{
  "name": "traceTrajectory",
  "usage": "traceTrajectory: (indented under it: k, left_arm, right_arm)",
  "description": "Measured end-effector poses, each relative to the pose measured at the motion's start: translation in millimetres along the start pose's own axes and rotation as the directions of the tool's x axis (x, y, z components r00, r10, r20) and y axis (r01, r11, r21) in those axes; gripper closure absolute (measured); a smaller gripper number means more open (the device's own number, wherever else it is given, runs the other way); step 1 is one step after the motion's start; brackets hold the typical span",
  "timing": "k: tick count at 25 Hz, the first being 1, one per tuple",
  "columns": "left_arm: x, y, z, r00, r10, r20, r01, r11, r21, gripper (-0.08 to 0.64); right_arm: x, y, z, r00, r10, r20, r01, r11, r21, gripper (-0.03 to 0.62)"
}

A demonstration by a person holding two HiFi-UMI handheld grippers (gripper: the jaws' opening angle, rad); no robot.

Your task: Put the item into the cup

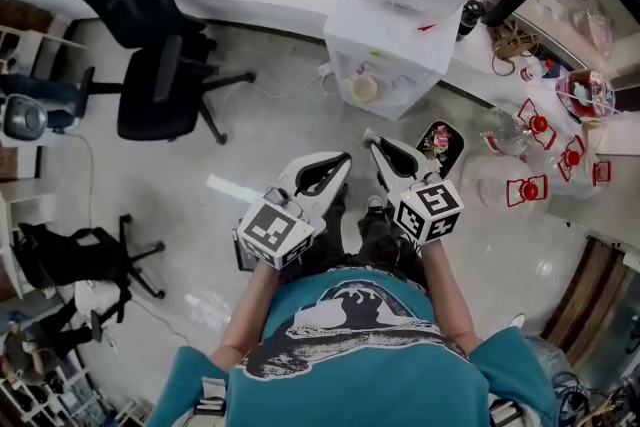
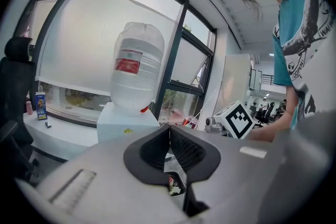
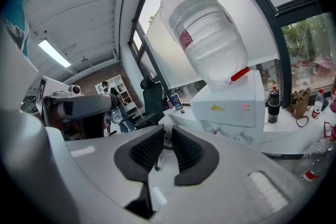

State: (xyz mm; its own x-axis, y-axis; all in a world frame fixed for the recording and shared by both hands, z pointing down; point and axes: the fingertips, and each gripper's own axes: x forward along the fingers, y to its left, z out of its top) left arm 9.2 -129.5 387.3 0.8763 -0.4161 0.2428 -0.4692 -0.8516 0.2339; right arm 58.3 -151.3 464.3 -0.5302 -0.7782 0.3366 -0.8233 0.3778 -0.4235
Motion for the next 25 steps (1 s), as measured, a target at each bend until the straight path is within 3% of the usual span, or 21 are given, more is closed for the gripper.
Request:
traceTrajectory:
  k: [8, 14, 17, 25]
  left_arm:
    - [14.1, 40.3, -8.5, 0.992, -0.12, -0.042, 0.12, 0.993, -0.005, 0.545]
    - [30.4, 63.6, -25.8, 0.975, -0.2, -0.098, 0.201, 0.98, -0.002, 0.545]
    - [37.4, 71.5, -41.2, 0.964, -0.24, -0.116, 0.246, 0.969, 0.036, 0.546]
    - [52.5, 95.4, -84.8, 0.943, -0.279, -0.179, 0.295, 0.953, 0.068, 0.546]
  right_arm:
    - [43.6, -35.3, -8.4, 0.991, -0.134, -0.022, 0.135, 0.991, 0.014, 0.543]
    - [73.2, -71.7, -38.9, 0.971, -0.228, -0.071, 0.23, 0.973, 0.011, 0.543]
    - [84.9, -88.9, -56.5, 0.957, -0.272, -0.099, 0.275, 0.961, 0.023, 0.543]
    - [120.4, -129.5, -96.2, 0.932, -0.328, -0.156, 0.337, 0.941, 0.032, 0.543]
